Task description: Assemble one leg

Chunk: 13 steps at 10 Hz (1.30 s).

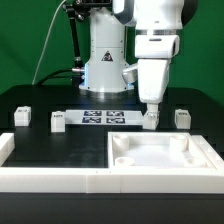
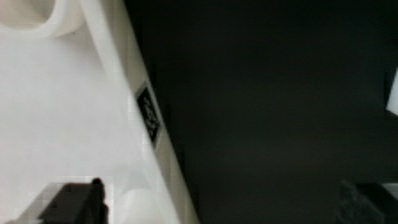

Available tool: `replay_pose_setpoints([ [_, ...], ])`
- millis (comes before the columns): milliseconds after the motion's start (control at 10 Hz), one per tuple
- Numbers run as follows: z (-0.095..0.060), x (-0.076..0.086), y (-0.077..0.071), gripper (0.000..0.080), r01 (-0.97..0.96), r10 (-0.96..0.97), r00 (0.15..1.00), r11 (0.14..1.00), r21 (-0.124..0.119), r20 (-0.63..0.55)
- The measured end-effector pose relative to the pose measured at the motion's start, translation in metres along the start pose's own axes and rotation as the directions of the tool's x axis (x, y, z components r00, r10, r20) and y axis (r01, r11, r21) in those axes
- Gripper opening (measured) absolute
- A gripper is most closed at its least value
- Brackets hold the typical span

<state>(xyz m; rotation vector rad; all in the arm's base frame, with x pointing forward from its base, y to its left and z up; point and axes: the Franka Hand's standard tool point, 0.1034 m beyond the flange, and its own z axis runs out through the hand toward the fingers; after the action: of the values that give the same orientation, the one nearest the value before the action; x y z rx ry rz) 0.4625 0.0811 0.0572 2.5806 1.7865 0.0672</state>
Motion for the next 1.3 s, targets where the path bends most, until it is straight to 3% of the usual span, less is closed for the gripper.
replay_pose_setpoints([
  [300,0.001,0.0,-0.001,0.0648,-0.258,0.258,0.966,0.966,0.008,-0.005],
  [500,0.007,-0.011,-0.018,0.0648,-0.607,0.608,0.793,0.794,0.032,-0.046],
  [800,0.016,0.015,-0.053,0.0648,-0.871,0.874,0.485,0.485,0.074,-0.023],
  [1000,0.015,0.036,-0.066,0.0648,-0.953,0.957,0.29,0.289,0.091,-0.004],
  [1200,0.015,0.039,-0.069,0.0648,-0.973,0.977,0.211,0.209,0.098,0.008],
  [1300,0.016,0.038,-0.07,0.0648,-0.969,0.973,0.231,0.227,0.093,0.031],
])
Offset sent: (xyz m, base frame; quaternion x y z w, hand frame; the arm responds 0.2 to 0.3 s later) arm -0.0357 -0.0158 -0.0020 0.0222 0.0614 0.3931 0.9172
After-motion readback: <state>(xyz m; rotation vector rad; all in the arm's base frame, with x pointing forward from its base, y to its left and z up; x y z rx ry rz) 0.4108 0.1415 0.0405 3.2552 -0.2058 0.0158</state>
